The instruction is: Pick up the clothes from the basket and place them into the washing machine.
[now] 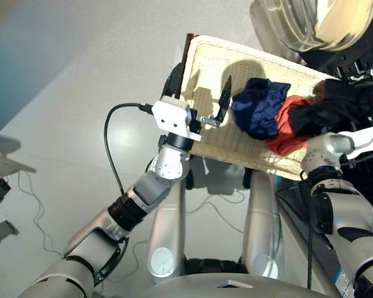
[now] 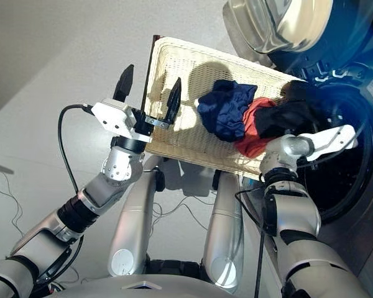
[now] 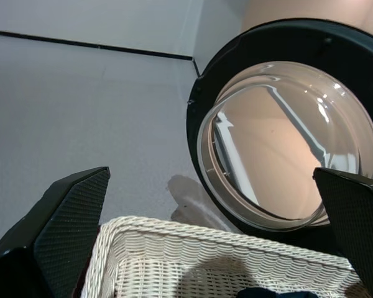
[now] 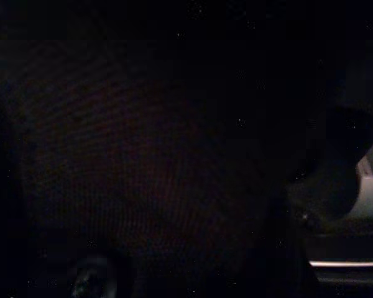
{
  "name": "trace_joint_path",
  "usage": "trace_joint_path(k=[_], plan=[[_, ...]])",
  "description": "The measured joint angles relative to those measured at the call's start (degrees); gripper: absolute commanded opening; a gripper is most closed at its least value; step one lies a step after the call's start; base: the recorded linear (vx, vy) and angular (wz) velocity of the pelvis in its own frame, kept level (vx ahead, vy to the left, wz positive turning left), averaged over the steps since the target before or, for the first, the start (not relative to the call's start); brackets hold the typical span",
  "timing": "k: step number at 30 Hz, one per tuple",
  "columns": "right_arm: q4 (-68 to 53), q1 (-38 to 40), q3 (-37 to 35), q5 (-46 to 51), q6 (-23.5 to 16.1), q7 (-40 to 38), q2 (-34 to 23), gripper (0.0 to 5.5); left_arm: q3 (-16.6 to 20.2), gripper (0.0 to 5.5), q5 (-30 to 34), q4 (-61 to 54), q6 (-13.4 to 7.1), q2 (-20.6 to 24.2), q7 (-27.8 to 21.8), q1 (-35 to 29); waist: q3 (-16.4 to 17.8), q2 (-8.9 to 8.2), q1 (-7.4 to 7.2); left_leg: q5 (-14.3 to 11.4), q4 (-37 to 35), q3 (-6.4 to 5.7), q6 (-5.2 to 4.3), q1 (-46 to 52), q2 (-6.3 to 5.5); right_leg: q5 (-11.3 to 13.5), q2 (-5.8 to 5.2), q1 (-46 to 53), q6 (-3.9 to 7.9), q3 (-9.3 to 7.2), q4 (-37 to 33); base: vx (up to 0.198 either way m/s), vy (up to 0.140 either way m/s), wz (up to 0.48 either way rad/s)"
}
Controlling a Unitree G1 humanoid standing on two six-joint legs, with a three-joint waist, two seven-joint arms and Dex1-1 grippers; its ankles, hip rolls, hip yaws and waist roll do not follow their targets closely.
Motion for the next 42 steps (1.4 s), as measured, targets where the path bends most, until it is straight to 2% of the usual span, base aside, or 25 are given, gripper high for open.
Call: trace_joint_path(k=[8, 13, 17, 24, 27, 38, 39, 40, 42], plan=[[1.86, -1.14, -0.26, 9.27, -0.07, 1.55, -0.65, 0.00, 0.89, 5.50, -1.75, -1.33, 0.18, 1.55, 0.15, -1.55, 0.02, -0.03, -0.21, -0.85, 2.69, 0.46, 0.44, -3.38, -0.35, -0.13, -0.38, -3.07, 0.34, 1.05, 1.37, 0.000, 0.000, 0.000], [3.43, -2.06, -1.75, 13.69, -0.08, 2.44, -1.10, 0.00, 1.61, 5.50, -2.81, -1.71, 0.25, 2.35, 0.20, -1.87, 0.03, -0.05, -0.32, -1.13, 3.29, 1.67, 0.72, -4.12, -0.37, -0.13, -0.31, -4.64, 0.61, 2.50, 2.26, 0.000, 0.000, 0.000], [3.86, -2.37, -3.81, 18.21, -0.09, 2.50, -2.18, 0.00, 1.80, 5.50, -3.26, -3.39, 0.38, 2.51, 0.16, -1.84, 0.03, -0.05, -0.87, -1.31, 4.24, 1.89, 0.78, -5.94, -0.27, 0.01, -0.16, -6.47, 0.62, 2.89, 2.72, 0.000, 0.000, 0.000], [3.31, -2.51, -7.13, 19.15, -1.96, -0.03, -8.81, 0.00, 4.05, 5.50, -4.42, -5.90, 0.73, 4.94, 0.51, -0.91, 0.05, -0.08, -1.73, -2.80, 6.92, 2.98, 1.20, -8.09, 0.59, 0.29, 0.41, -8.21, 1.06, 4.06, 3.05, 0.000, 0.000, 0.000], [2.44, -1.87, -8.40, 19.24, -3.65, -1.79, -11.96, 0.00, 5.41, 5.50, -4.44, -7.97, 0.72, 6.61, 0.76, -0.25, 0.05, -0.08, -1.82, -2.88, 7.05, 3.23, 1.23, -8.08, 0.52, 0.32, 0.41, -8.30, 1.16, 4.35, 3.06, 0.000, 0.000, 0.000], [-0.98, -0.25, -8.46, 16.16, -3.68, -5.08, -14.02, 0.00, 6.85, 5.50, -5.33, -10.88, 0.69, 9.14, 2.03, 0.84, 0.07, -0.10, -2.08, -4.39, 10.38, 3.92, 1.54, -10.27, 0.88, 0.16, 0.76, -10.23, 1.58, 5.66, 4.65, 0.000, 0.000, 0.000], [-1.13, -0.20, -8.37, 15.43, -3.63, -5.20, -14.15, 0.99, 6.87, 5.50, -5.32, -10.88, 0.70, 9.19, 2.11, 0.88, 0.08, -0.12, -2.02, -4.46, 10.85, 4.07, 1.52, -10.42, 0.91, 0.16, 0.77, -10.32, 1.62, 5.83, 4.76, 0.000, 0.000, 0.000], [-1.40, -0.23, -8.03, 15.17, -3.62, -5.32, -14.31, 5.50, 7.05, 5.50, -5.32, -10.89, 0.69, 9.21, 2.12, 0.88, 0.08, -0.12, -2.01, -4.85, 11.15, 4.26, 1.74, -10.45, 0.96, 0.13, 0.79, -10.34, 1.69, 6.01, 4.79, 0.000, 0.000, 0.000], [-2.41, -0.27, -7.30, 14.72, -3.62, -5.24, -14.39, 5.50, 7.45, 5.50, -5.31, -10.89, 0.69, 9.17, 2.18, 0.83, 0.08, -0.13, -1.99, -5.04, 11.60, 4.53, 1.77, -10.49, 1.03, 0.16, 0.85, -10.33, 1.78, 6.28, 4.80, 0.000, 0.000, 0.000]])
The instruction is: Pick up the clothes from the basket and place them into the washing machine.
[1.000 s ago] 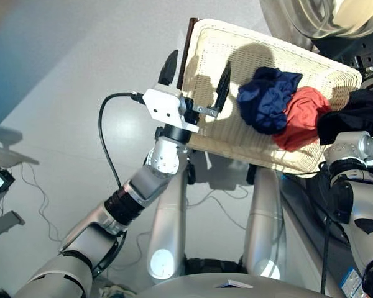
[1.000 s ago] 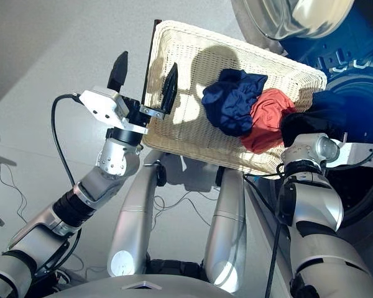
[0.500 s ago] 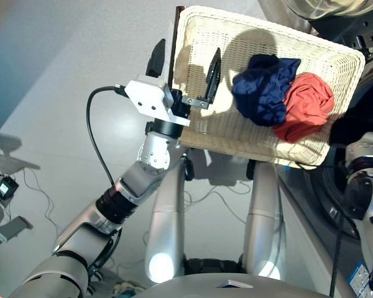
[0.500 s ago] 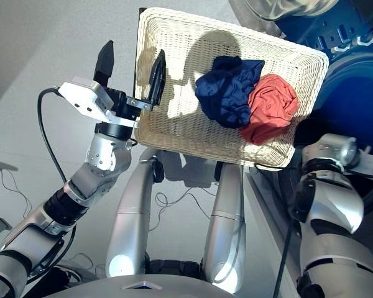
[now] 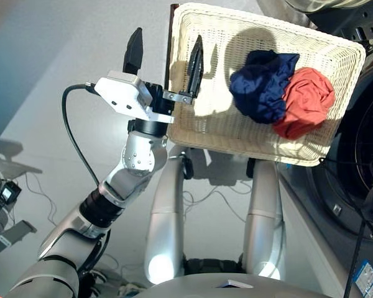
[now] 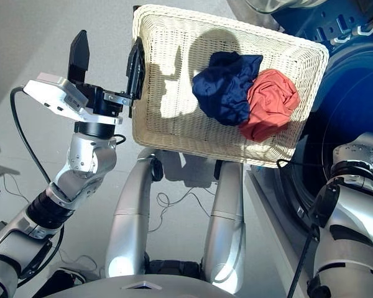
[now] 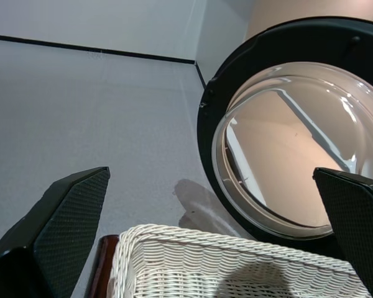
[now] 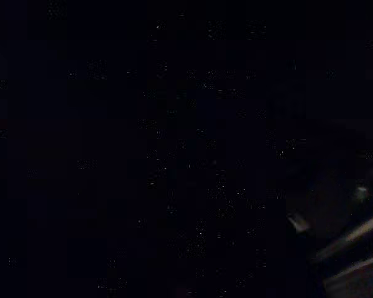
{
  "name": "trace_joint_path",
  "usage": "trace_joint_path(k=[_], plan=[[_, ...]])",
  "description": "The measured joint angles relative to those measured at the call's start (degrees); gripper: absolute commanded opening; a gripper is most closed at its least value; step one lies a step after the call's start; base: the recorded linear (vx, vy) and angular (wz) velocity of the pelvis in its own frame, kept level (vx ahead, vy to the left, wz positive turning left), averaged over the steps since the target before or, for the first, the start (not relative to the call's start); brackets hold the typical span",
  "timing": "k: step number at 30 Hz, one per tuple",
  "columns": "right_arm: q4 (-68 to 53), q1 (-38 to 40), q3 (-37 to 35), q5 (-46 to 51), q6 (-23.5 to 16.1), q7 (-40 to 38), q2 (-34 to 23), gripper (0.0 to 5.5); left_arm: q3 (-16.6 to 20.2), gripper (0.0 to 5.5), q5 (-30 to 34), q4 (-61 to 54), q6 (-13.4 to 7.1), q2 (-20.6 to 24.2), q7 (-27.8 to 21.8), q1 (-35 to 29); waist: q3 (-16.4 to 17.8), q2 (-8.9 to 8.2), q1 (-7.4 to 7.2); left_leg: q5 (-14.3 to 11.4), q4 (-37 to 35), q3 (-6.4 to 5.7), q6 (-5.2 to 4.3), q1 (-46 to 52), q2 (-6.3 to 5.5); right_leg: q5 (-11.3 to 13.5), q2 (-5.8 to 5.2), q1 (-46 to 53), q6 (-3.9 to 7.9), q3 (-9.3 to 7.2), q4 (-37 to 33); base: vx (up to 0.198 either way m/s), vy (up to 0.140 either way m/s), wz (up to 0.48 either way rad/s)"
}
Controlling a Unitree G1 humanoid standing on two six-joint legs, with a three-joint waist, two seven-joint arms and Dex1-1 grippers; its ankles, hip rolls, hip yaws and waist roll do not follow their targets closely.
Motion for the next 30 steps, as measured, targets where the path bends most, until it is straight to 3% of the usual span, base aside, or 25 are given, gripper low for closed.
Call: trace_joint_path(k=[6, 11, 15, 18, 21, 25, 30], plan=[[-5.16, 1.26, 6.51, -1.78, -0.04, 5.56, 2.93, 5.50, 0.36, 5.50, 0.04, 0.52, 0.01, -1.18, 0.44, -0.14, 0.02, -0.05, -0.22, -0.24, 0.74, 0.25, 0.37, 0.02, 0.37, 0.15, 0.43, 0.21, 0.18, 0.35, -0.01, 0.000, 0.000, 0.000], [-15.93, 5.96, 12.34, -5.91, -0.21, 12.10, 15.21, 5.50, 0.60, 5.50, 0.02, 2.66, 0.03, -5.46, 0.11, 0.43, 0.05, -0.14, -1.39, -0.41, 0.16, 0.34, 0.12, 1.73, 0.57, 0.21, 0.70, 1.68, 0.02, 0.35, -0.37, 0.000, 0.000, 0.000], [-26.66, 15.20, 23.59, -12.51, 0.57, 18.27, 25.32, 5.50, 1.53, 5.50, 0.02, 3.52, 0.02, -7.88, -0.79, 2.80, 0.03, -0.28, -2.87, -0.42, -1.03, 0.44, 0.00, 3.23, 0.70, 0.32, 0.88, 2.98, -0.14, 0.29, -1.28, 0.000, 0.000, 0.000], [-32.16, 21.12, 29.16, -16.62, 2.18, 21.59, 29.55, 5.50, 2.03, 5.50, 0.03, 5.24, 0.09, -8.75, -1.18, 4.13, 0.05, -0.35, -3.21, -0.33, -1.60, 0.49, -0.11, 3.49, 0.70, 0.47, 1.06, 3.11, -0.27, 0.29, -1.75, 0.000, 0.000, 0.000], [-37.03, 24.75, 32.76, -21.59, 3.93, 24.38, 30.07, 5.50, 2.68, 5.50, 0.07, 6.63, 0.23, -9.06, -1.75, 5.60, 0.09, -0.80, -3.64, -0.29, -1.93, 0.49, -0.17, 4.22, 0.74, 0.50, 1.18, 3.78, -0.24, 0.28, -2.13, 0.000, 0.000, 0.000], [-48.60, 28.03, 35.77, -26.88, 4.62, 26.80, 29.64, 5.50, 3.77, 5.50, 0.07, 9.79, 0.75, -9.61, -2.56, 7.36, -0.09, -2.83, -4.65, -0.32, -3.52, 0.65, -0.38, 5.83, 1.18, 0.69, 1.53, 5.01, -0.51, 0.35, -3.18, 0.000, 0.000, 0.000], [-60.15, 29.20, 39.67, -36.37, 6.67, 30.28, 25.18, 5.50, 2.61, 5.50, 0.04, 20.33, 3.66, -10.73, -4.35, 6.03, -0.06, -4.17, -6.08, -0.02, -3.92, 0.57, -0.60, 6.62, 1.56, 1.07, 2.10, 5.92, -0.47, -0.09, -4.33, 0.000, 0.000, 0.000]])
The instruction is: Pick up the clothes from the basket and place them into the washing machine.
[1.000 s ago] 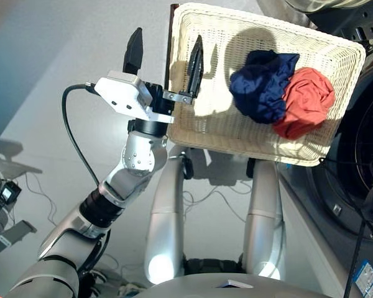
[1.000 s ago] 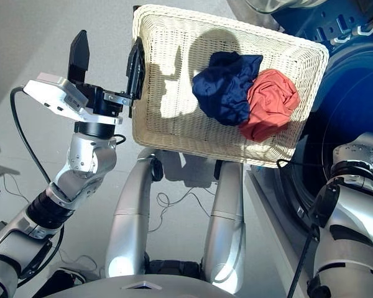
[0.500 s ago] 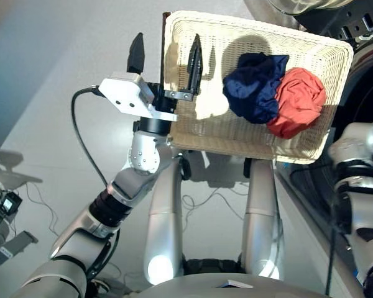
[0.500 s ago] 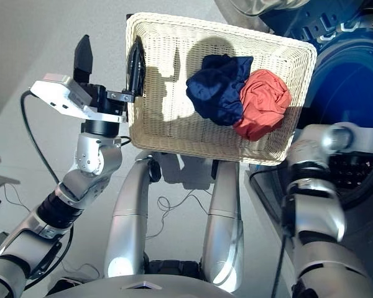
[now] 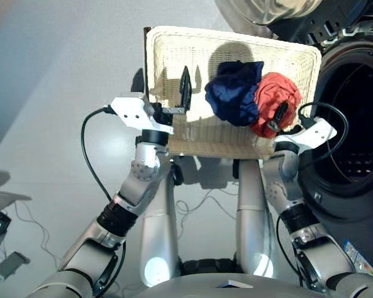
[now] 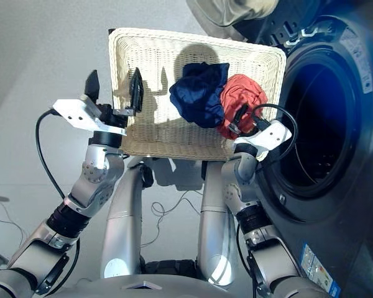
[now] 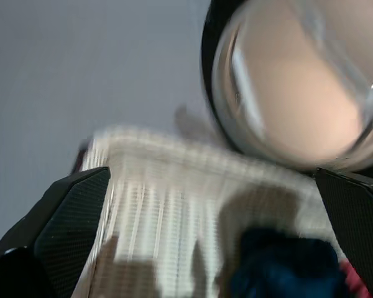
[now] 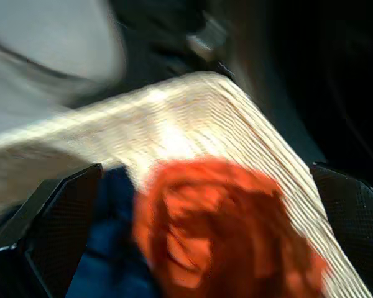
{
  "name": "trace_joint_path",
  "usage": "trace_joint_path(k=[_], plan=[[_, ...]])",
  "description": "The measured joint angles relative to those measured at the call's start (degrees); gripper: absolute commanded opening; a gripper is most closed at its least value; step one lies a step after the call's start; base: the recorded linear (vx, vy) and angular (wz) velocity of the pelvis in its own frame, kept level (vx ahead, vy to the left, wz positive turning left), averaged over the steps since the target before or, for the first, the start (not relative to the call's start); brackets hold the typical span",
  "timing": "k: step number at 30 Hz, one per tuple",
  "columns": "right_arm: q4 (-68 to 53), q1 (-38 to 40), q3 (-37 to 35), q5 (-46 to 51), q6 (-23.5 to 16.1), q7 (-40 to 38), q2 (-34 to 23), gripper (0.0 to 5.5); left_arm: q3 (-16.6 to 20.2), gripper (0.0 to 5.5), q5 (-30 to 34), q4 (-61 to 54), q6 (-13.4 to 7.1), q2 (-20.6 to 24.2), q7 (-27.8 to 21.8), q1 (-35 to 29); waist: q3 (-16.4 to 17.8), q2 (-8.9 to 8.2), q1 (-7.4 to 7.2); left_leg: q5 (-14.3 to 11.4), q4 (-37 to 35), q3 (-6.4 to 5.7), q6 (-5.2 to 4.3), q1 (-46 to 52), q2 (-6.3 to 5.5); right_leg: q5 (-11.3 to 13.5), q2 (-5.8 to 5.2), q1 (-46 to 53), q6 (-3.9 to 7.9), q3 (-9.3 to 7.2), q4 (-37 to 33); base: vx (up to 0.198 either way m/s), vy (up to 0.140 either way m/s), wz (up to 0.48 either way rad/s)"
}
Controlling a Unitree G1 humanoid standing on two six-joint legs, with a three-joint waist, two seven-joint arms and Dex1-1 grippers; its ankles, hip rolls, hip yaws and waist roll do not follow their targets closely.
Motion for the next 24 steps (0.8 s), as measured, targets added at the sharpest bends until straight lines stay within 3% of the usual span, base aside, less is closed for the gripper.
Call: trace_joint_path(k=[6, 14, 20, 24], plan=[[-4.75, -3.67, 2.06, -6.14, 2.26, 0.89, -2.64, 5.50, -5.29, 5.50, 1.11, 14.76, 2.60, -2.28, -1.33, -10.25, 0.02, -0.82, -1.02, -0.21, 0.01, -0.05, -0.42, 0.25, 0.48, 0.23, 0.52, 0.30, -0.30, -0.14, -0.28, 0.000, 0.000, 0.000], [-8.01, -8.30, 9.97, -10.40, 4.96, 4.47, -4.16, 5.50, -7.56, 5.50, 2.55, 23.30, 3.78, -4.54, -2.85, -18.33, -0.03, -2.97, -3.11, -0.33, -0.07, 0.20, -0.71, 0.48, 1.24, 0.41, 1.33, 0.44, -0.55, 0.01, -0.77, 0.000, 0.000, 0.000], [-8.00, -13.13, 15.99, -10.24, 7.07, 6.90, -2.48, 5.50, -8.29, 5.50, 1.52, 26.83, 4.01, -6.94, -3.42, -22.61, -0.02, -3.32, -3.19, -0.49, -0.08, 0.29, -0.98, 0.40, 1.74, 0.47, 1.78, 0.22, -0.75, 0.00, -0.83, 0.000, 0.000, 0.000], [-8.77, -15.61, 18.71, -10.10, 7.52, 8.50, -1.41, 5.50, -8.02, 5.50, -0.44, 31.09, 5.25, -7.22, -3.61, -24.54, -0.06, -4.00, -3.24, -0.47, -0.10, 0.34, -1.22, -0.02, 2.11, 0.54, 2.20, -0.38, -0.97, 0.04, -0.81, 0.000, 0.000, 0.000]])
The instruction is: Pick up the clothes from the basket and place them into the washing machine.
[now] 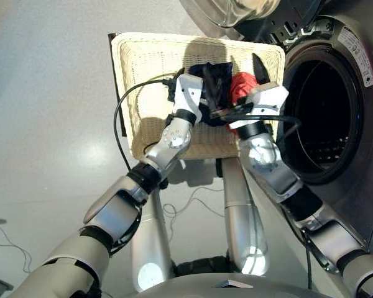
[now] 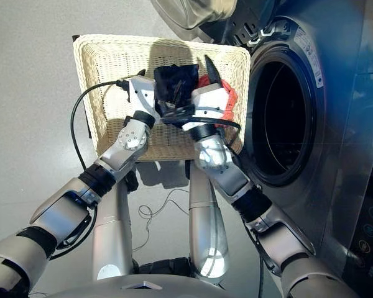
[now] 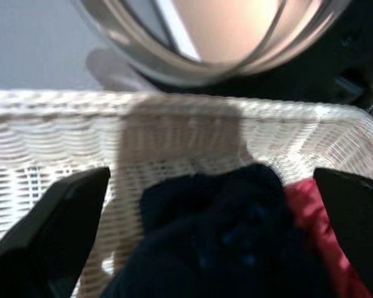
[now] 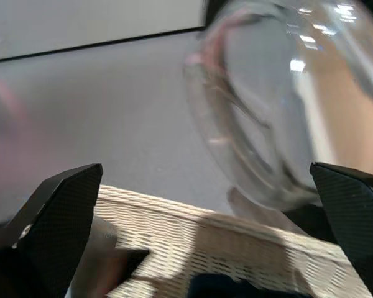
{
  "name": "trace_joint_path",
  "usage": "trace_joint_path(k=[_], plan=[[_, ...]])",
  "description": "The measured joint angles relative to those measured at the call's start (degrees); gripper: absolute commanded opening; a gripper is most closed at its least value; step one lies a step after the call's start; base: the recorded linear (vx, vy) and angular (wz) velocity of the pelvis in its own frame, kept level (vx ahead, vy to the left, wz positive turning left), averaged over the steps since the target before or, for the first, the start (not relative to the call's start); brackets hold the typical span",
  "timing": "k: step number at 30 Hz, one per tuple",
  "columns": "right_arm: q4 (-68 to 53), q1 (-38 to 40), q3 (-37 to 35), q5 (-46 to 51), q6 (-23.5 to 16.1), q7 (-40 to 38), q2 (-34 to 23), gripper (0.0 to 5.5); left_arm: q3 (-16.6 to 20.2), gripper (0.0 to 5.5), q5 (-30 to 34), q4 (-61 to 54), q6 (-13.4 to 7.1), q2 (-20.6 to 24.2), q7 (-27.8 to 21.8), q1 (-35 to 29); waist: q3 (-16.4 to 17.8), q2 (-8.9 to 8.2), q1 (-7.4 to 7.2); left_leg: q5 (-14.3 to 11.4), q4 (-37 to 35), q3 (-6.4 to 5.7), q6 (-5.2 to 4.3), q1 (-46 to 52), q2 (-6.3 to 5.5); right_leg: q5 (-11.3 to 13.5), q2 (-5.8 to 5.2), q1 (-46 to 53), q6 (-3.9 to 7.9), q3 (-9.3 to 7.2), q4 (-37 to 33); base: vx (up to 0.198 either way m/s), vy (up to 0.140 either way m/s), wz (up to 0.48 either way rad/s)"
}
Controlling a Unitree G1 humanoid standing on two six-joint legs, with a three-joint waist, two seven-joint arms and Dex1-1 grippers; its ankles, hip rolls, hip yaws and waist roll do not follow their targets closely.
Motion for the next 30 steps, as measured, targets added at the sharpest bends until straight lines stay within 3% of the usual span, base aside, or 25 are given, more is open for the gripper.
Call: trace_joint_path(k=[8, 9, 15, 16, 17, 21, 27, 28, 29, 30], plan=[[-2.21, -6.76, 6.11, 2.55, 1.73, 1.55, 3.67, 5.50, 0.12, 5.50, -6.29, 8.45, 2.50, -3.53, -1.19, -0.89, -0.17, -1.82, -0.08, -0.74, 1.38, 0.21, -0.99, -1.45, 1.46, -0.53, 1.09, -1.95, -1.16, -0.63, 1.52, 0.003, -0.057, -0.060], [-2.67, -6.97, 6.09, 2.76, 2.00, 1.45, 3.70, 5.50, 0.29, 5.50, -6.46, 8.77, 2.44, -3.80, -1.23, -0.87, -0.13, -2.05, -0.01, -0.35, 1.34, -0.12, -1.61, -1.53, 1.60, -0.56, 1.20, -2.18, -1.30, -0.72, 2.01, 0.008, -0.093, -0.001], [-2.98, -10.00, 6.82, 3.31, 2.29, 1.08, 3.98, 5.50, 0.82, 5.50, -8.17, 12.06, 2.61, -4.17, -1.14, -2.09, -0.30, -2.75, 0.10, -0.02, 1.64, -0.52, -2.50, -3.03, 2.61, -0.81, 2.16, -4.18, -2.42, -1.55, 3.30, 0.000, -0.049, -0.009], [-3.12, -10.17, 6.84, 3.31, 2.29, 1.03, 4.03, 5.50, 1.01, 5.50, -8.36, 12.16, 2.70, -4.16, -1.14, -2.13, -0.31, -2.83, -0.16, -0.20, 1.86, -0.68, -2.36, -3.41, 2.96, -1.13, 2.49, -4.49, -2.13, -1.72, 3.39, 0.092, -0.076, -0.057], [-3.13, -10.39, 6.84, 3.32, 2.29, 0.97, 4.07, 5.50, 1.35, 5.50, -8.48, 12.60, 2.63, -4.26, -1.14, -2.31, -0.40, -3.18, -0.02, 0.17, 1.86, -0.67, -2.81, -3.70, 2.99, -0.75, 2.54, -5.04, -2.72, -1.72, 3.75, 0.095, -0.052, -0.029], [-3.22, -11.25, 7.36, 3.89, 2.33, 0.88, 4.30, 5.50, 2.62, 5.50, -8.77, 14.62, 3.12, -4.56, -1.12, -3.40, -0.42, -3.85, -0.38, -0.45, 2.50, -0.80, -3.17, -4.48, 3.96, -1.07, 3.55, -6.04, -2.77, -1.62, 4.24, 0.023, -0.026, -0.040], [-3.75, -11.34, 8.03, 5.36, 2.33, 0.91, 4.83, 5.50, 4.23, 5.50, -8.78, 17.79, 3.55, -4.91, -0.88, -5.76, -0.47, -4.51, -1.36, -0.46, 2.64, -0.42, -3.23, -4.68, 4.42, -0.96, 4.14, -6.51, -2.90, -1.16, 4.16, 0.000, 0.000, 0.000], [-3.79, -11.34, 8.11, 5.48, 2.33, 0.93, 4.86, 5.50, 4.60, 3.06, -8.79, 18.15, 3.55, -4.94, -0.86, -6.11, -0.46, -4.73, -1.51, -0.49, 2.75, -0.45, -3.28, -4.80, 4.49, -0.96, 4.22, -6.62, -2.91, -1.12, 4.19, 0.000, 0.000, 0.000], [-3.80, -11.34, 8.11, 5.55, 2.33, 0.96, 4.87, 5.50, 4.61, 1.77, -8.75, 18.90, 3.64, -4.93, -0.77, -6.79, -0.46, -4.97, -1.53, -0.50, 2.78, -0.43, -3.29, -4.88, 4.56, -0.94, 4.27, -6.73, -2.93, -1.12, 4.20, 0.000, 0.000, 0.000], [-3.80, -11.33, 8.11, 5.69, 2.33, 0.99, 4.87, 5.50, 4.69, 0.00, -8.75, 19.69, 3.73, -4.91, -0.47, -7.44, -0.46, -5.12, -1.51, -0.52, 2.83, -0.46, -3.31, -4.97, 4.62, -0.91, 4.28, -6.78, -2.97, -1.14, 4.20, 0.000, 0.000, 0.000]])
